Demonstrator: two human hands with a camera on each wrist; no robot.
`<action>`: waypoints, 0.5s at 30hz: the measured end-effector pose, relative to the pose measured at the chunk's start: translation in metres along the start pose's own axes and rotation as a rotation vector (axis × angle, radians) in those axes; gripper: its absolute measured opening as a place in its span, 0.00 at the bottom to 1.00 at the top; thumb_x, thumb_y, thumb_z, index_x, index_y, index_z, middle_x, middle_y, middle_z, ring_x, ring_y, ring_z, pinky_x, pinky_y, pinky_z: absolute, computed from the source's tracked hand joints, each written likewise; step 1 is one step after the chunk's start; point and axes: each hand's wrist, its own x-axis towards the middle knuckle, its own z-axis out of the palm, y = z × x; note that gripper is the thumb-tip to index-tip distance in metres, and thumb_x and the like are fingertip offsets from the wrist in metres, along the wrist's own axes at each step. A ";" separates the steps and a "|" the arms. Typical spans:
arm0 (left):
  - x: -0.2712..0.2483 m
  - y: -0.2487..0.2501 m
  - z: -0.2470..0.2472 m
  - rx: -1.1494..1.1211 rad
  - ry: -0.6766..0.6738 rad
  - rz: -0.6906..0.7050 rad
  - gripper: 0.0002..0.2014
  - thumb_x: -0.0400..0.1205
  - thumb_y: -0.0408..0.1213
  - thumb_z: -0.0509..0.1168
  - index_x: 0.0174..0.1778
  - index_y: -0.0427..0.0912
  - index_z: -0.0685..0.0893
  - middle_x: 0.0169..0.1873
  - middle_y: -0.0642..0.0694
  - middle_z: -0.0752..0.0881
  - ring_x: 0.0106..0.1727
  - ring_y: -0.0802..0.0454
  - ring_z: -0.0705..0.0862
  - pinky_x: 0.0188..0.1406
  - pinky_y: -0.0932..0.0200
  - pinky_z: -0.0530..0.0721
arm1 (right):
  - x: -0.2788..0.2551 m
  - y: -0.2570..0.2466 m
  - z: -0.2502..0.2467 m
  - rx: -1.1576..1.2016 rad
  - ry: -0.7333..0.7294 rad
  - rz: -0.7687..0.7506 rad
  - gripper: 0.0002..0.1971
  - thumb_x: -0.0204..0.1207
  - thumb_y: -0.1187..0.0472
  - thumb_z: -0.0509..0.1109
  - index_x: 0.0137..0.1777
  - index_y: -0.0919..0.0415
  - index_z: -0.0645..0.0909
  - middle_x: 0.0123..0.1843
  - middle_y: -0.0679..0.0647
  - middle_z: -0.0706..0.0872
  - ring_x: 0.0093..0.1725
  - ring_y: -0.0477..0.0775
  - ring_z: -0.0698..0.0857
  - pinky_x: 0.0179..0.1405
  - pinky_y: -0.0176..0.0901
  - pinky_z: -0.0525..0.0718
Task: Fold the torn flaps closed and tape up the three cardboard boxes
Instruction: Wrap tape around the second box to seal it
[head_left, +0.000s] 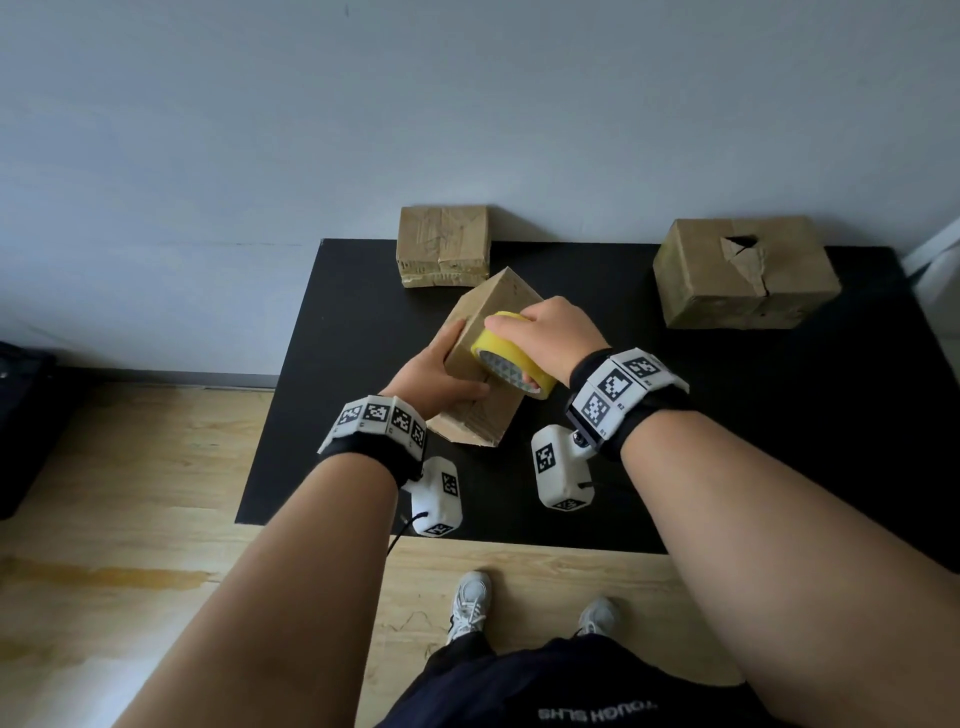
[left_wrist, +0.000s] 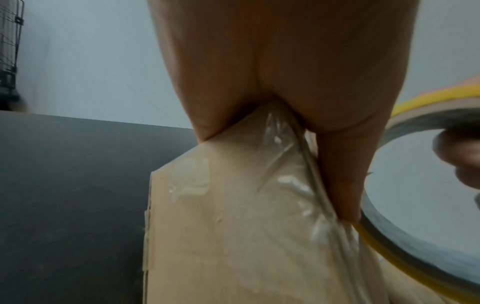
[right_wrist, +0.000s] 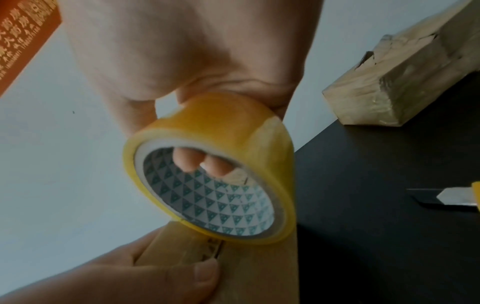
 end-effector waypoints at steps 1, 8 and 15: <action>0.000 0.000 0.002 -0.019 0.007 -0.001 0.48 0.72 0.33 0.78 0.82 0.64 0.60 0.66 0.52 0.81 0.64 0.51 0.82 0.66 0.52 0.80 | 0.001 0.004 -0.001 -0.053 0.007 0.010 0.24 0.74 0.39 0.67 0.33 0.61 0.84 0.29 0.56 0.86 0.32 0.58 0.88 0.34 0.47 0.87; 0.003 0.002 -0.001 -0.032 -0.014 -0.023 0.48 0.73 0.32 0.77 0.82 0.67 0.59 0.63 0.51 0.83 0.62 0.52 0.83 0.67 0.52 0.80 | -0.005 0.054 0.000 -0.217 -0.108 0.253 0.29 0.70 0.28 0.68 0.39 0.58 0.82 0.39 0.54 0.88 0.38 0.55 0.87 0.38 0.45 0.82; 0.004 0.003 -0.012 -0.075 0.001 -0.053 0.45 0.75 0.29 0.75 0.82 0.65 0.60 0.53 0.62 0.81 0.51 0.66 0.80 0.42 0.72 0.75 | -0.011 0.063 -0.006 -0.009 -0.037 0.136 0.31 0.74 0.34 0.69 0.35 0.67 0.86 0.35 0.61 0.87 0.39 0.60 0.88 0.47 0.54 0.85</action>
